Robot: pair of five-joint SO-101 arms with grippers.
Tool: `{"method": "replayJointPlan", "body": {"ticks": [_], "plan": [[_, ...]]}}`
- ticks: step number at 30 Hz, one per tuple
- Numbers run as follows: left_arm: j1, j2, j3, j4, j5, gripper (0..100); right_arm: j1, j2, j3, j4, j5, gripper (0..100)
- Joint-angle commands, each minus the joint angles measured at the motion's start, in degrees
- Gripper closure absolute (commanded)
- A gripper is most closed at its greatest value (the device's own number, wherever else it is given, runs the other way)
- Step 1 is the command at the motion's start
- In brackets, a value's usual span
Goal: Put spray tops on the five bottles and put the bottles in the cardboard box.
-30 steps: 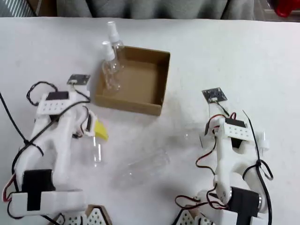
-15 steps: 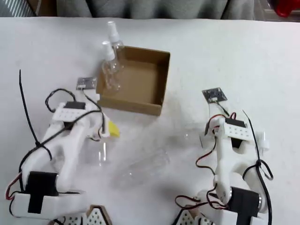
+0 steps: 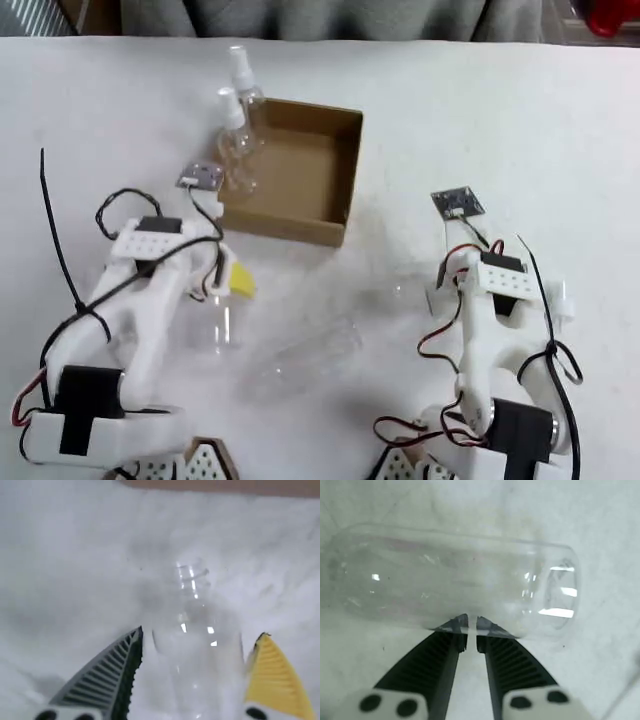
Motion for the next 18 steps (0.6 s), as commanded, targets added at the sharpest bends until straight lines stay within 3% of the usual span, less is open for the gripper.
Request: {"method": "replayJointPlan", "body": {"ticks": [1, 5, 18], "plan": [[0.22, -2.77, -0.18, -0.88, 4.13, 70, -0.66, -1.63, 1.05, -0.31, 0.62, 98.2], [0.22, -2.77, -0.18, -1.41, 5.45, 80, -0.66, -1.63, 1.05, -0.31, 0.62, 98.2], [2.68, -2.77, 1.32, -4.22, 5.98, 65, -0.66, -1.63, 1.05, -0.31, 0.62, 98.2]]}}
